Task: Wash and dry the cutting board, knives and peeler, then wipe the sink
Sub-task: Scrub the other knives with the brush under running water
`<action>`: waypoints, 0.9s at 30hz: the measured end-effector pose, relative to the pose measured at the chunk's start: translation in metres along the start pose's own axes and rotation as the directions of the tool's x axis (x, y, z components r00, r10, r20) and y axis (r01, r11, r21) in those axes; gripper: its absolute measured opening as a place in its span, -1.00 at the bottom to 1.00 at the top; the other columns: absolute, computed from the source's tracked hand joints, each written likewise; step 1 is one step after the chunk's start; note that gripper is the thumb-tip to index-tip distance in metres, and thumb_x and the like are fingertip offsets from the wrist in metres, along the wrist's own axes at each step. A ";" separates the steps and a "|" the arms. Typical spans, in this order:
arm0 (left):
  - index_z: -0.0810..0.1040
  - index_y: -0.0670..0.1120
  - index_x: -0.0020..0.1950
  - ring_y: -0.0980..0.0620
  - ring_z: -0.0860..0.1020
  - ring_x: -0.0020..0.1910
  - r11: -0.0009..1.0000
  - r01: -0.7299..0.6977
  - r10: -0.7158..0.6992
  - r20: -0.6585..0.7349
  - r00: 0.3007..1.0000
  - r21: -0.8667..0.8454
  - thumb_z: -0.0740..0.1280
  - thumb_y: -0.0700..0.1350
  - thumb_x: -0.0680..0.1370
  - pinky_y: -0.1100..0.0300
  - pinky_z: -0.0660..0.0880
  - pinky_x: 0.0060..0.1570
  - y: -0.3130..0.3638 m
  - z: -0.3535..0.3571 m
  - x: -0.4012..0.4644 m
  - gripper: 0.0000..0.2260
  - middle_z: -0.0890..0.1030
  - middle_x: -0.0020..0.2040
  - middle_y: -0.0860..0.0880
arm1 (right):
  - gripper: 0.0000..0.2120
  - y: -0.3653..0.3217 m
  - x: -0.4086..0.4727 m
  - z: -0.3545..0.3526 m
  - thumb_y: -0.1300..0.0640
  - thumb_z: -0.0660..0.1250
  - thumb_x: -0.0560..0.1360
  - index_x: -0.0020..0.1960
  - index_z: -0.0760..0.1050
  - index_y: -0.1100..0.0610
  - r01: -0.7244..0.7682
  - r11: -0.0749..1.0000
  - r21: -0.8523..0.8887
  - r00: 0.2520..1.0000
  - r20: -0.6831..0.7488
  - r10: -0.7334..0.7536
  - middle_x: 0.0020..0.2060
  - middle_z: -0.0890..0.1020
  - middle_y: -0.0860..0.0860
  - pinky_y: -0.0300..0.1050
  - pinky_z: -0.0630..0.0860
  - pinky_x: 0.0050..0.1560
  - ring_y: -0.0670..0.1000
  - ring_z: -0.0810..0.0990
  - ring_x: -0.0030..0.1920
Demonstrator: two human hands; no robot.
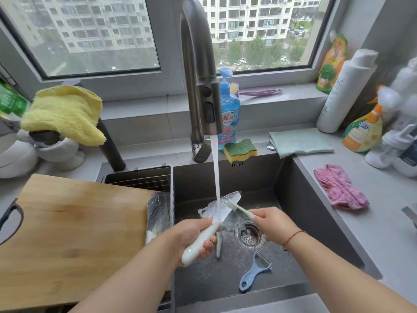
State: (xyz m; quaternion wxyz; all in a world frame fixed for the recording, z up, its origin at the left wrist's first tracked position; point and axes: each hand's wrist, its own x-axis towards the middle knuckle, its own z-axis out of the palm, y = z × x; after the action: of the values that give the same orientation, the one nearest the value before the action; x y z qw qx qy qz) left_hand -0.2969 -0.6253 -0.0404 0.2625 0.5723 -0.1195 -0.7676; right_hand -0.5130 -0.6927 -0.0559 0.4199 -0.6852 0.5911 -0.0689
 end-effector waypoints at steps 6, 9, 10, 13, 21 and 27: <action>0.52 -0.24 -0.09 0.08 0.46 -0.50 0.897 -0.057 0.111 -0.098 0.989 0.439 0.44 -0.19 0.49 0.27 0.44 -0.48 -0.004 0.009 -0.002 -0.85 0.52 -0.42 -0.06 | -0.73 0.015 0.016 -0.003 -0.01 0.19 0.55 -0.20 0.55 0.07 -0.106 0.979 -0.176 0.990 -0.106 0.088 -0.46 0.47 -0.04 -0.15 0.37 -0.35 -0.02 0.42 -0.41; 0.60 -0.30 -0.10 0.02 0.50 -0.45 0.845 0.011 0.084 -0.153 0.985 0.535 0.39 -0.29 0.47 0.19 0.49 -0.29 -0.004 0.006 0.002 -0.92 0.59 -0.39 -0.12 | -0.76 0.015 0.013 -0.003 0.02 0.18 0.52 -0.12 0.63 -0.08 -0.081 0.994 -0.071 0.990 -0.119 0.072 -0.47 0.49 -0.07 -0.08 0.50 -0.28 -0.03 0.45 -0.38; 0.61 -0.30 -0.12 0.00 0.53 -0.44 0.834 0.019 0.091 -0.171 0.981 0.552 0.39 -0.29 0.46 0.17 0.50 -0.25 -0.004 0.005 0.003 -0.93 0.61 -0.37 -0.14 | -0.76 0.015 0.011 -0.002 0.03 0.19 0.52 -0.09 0.64 -0.12 -0.076 0.996 -0.048 0.990 -0.122 0.070 -0.46 0.51 -0.09 -0.08 0.52 -0.24 -0.03 0.47 -0.36; 0.64 -0.26 -0.16 -0.04 0.58 -0.41 0.786 -0.005 0.168 -0.205 0.964 0.618 0.45 -0.19 0.41 0.20 0.50 -0.28 0.000 0.005 0.004 -0.88 0.67 -0.30 -0.17 | -0.77 0.017 0.010 0.000 0.07 0.20 0.52 -0.02 0.64 -0.03 -0.083 0.996 -0.012 0.986 -0.149 0.080 -0.44 0.51 -0.08 -0.12 0.47 -0.28 -0.04 0.44 -0.36; 0.48 -0.39 0.08 -0.06 0.59 -0.33 0.985 -0.005 0.029 -0.133 0.991 0.172 0.18 -0.23 0.62 0.18 0.54 -0.40 0.006 0.004 0.007 -0.78 0.61 -0.20 -0.21 | -0.80 0.002 -0.005 -0.006 0.09 0.22 0.58 0.07 0.58 -0.12 -0.052 0.950 0.309 0.988 -0.123 0.094 -0.43 0.48 -0.03 -0.34 0.32 -0.57 -0.17 0.39 -0.54; 0.46 -0.34 0.13 0.01 0.48 -0.45 0.995 -0.014 0.009 -0.051 0.999 -0.095 0.07 -0.18 0.63 0.24 0.45 -0.57 0.008 -0.003 0.004 -0.72 0.53 -0.30 -0.17 | -0.77 -0.004 -0.014 0.006 0.03 0.24 0.57 0.11 0.58 -0.22 -0.016 0.962 0.272 0.992 0.126 -0.019 -0.43 0.50 0.00 -0.28 0.32 -0.53 -0.11 0.37 -0.54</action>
State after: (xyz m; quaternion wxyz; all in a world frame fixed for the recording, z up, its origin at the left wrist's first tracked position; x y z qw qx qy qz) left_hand -0.2931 -0.6333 -0.0406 0.2969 0.5778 -0.0795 -0.7561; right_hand -0.5104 -0.6779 -0.0510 0.5471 -0.6242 0.5475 -0.1058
